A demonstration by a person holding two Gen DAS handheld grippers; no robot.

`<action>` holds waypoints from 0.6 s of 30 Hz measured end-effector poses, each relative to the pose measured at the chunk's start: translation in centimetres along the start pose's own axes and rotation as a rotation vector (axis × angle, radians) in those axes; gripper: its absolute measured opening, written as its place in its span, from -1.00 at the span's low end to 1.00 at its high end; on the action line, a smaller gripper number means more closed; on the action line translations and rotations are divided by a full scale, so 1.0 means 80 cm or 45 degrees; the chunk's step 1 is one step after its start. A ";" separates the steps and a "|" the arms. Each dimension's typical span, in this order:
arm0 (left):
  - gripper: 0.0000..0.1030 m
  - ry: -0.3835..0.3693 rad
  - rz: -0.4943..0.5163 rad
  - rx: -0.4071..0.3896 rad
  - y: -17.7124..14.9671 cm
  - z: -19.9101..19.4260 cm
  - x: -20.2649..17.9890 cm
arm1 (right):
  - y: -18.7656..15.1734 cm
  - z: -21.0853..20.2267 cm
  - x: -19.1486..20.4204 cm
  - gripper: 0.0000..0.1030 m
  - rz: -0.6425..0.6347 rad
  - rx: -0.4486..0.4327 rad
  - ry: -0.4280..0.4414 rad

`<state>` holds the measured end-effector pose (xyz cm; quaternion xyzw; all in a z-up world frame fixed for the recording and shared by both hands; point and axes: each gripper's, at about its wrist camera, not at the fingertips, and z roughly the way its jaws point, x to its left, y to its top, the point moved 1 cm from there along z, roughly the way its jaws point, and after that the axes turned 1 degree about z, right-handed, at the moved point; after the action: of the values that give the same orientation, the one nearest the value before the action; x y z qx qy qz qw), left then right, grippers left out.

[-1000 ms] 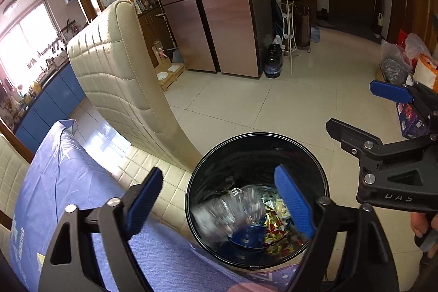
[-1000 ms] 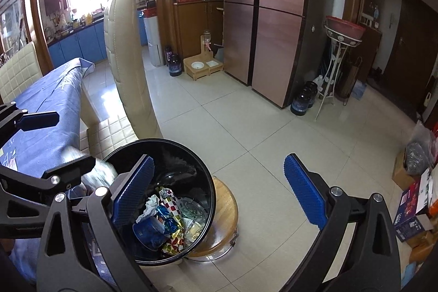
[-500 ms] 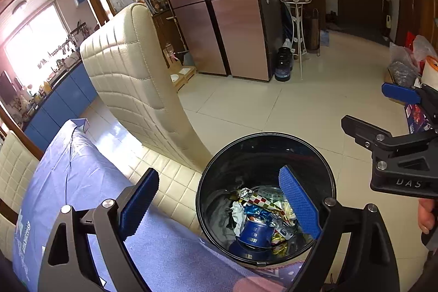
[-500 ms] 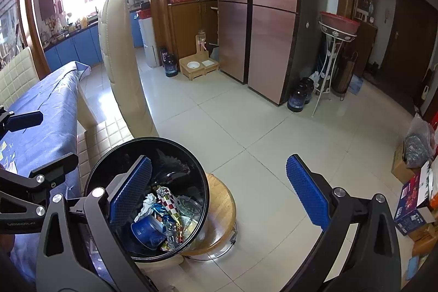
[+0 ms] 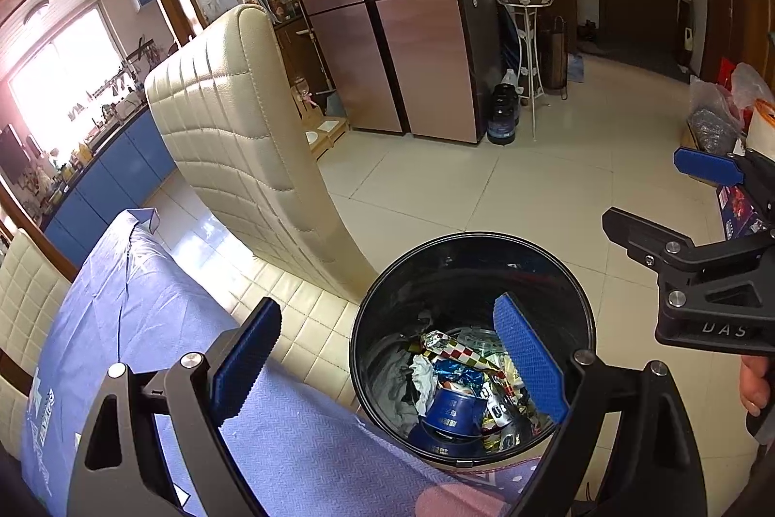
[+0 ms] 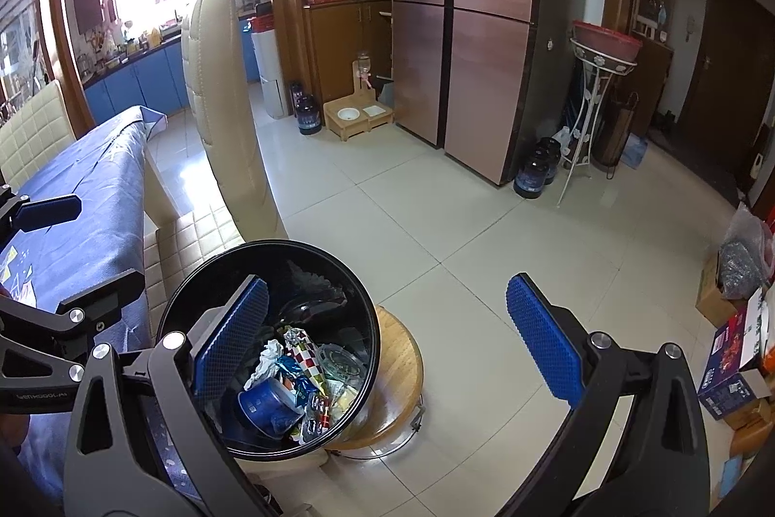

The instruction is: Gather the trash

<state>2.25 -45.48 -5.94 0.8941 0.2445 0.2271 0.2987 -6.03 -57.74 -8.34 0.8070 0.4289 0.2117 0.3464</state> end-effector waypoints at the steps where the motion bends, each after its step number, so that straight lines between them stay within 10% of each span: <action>1: 0.69 -0.002 -0.002 0.000 0.000 0.001 0.001 | 0.000 0.000 0.000 0.90 -0.001 0.000 0.000; 18: 0.69 -0.010 0.011 -0.005 -0.001 -0.002 -0.001 | -0.002 0.005 0.002 0.90 -0.002 0.016 0.020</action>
<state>2.03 -45.42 -5.89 0.8955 0.2388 0.2253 0.3004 -5.77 -57.66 -8.76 0.8071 0.4337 0.2151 0.3380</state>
